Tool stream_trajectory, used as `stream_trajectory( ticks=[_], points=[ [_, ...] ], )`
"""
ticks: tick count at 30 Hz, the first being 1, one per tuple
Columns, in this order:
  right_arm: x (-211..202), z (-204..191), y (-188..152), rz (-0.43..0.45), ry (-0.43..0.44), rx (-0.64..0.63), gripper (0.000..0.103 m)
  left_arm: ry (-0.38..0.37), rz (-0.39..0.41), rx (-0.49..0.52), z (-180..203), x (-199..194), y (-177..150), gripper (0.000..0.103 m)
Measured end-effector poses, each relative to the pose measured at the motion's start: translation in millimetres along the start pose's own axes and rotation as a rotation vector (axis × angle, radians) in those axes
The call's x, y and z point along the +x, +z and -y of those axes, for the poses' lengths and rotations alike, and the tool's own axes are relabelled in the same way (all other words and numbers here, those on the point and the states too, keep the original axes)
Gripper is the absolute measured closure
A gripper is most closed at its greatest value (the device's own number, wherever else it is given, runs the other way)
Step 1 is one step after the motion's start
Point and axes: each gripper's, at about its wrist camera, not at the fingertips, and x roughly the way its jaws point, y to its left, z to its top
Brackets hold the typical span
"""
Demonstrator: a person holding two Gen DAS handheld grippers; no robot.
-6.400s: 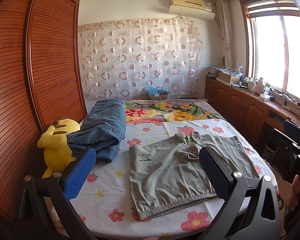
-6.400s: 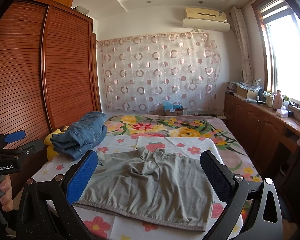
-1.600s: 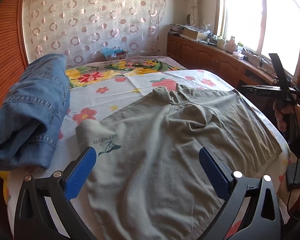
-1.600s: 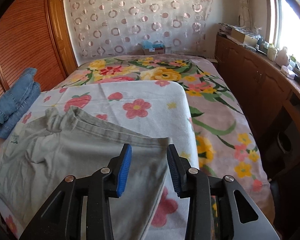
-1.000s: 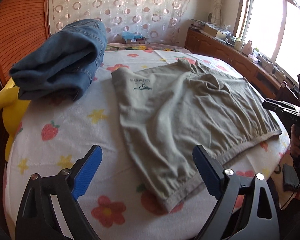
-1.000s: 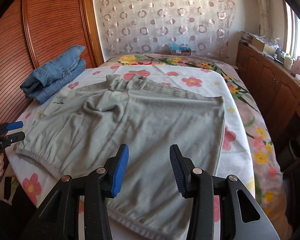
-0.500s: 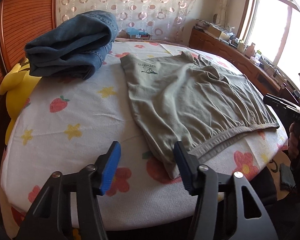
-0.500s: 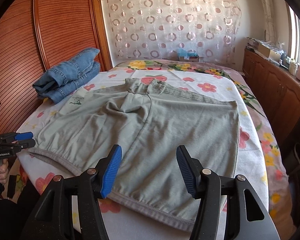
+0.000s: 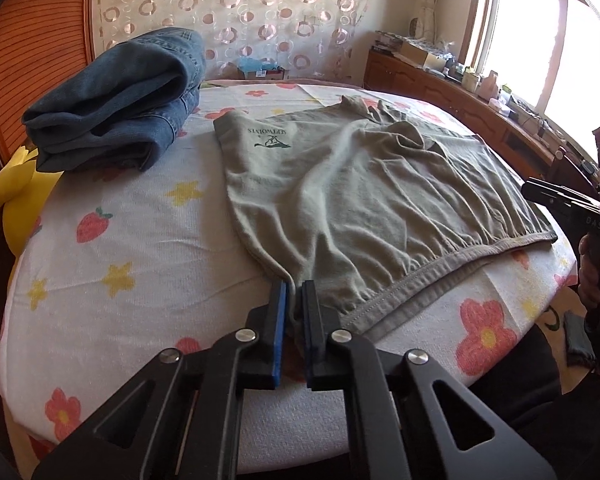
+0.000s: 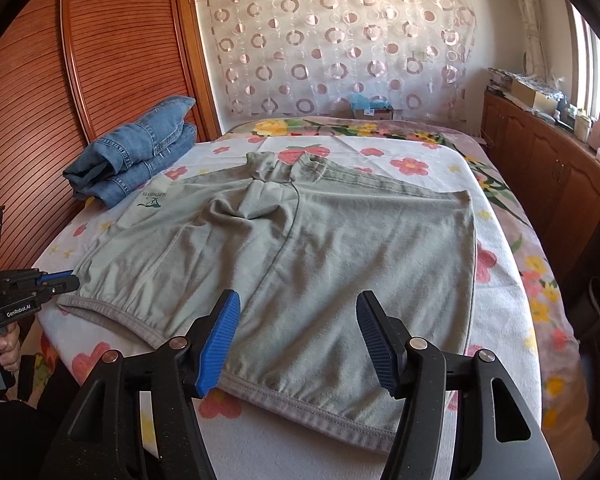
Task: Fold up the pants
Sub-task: 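Lift the hem with the left gripper, fold it over toward the waistband, release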
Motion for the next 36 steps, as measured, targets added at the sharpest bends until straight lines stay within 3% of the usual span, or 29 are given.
stream_trajectory(
  ticks=[12,23,36],
  points=[
    [6,7,1,0.000,-0.003,0.033,0.039,-0.060,0.056,0.084,32,-3,39,0.098],
    [-1,20,-7,0.020,-0.038,0.065,0.039,-0.168,0.088,0.247,103,8,92,0.098],
    [-9,29,-12,0.040,-0.072,0.110,0.039,-0.280,0.116,0.335,169,9,139,0.098]
  ],
)
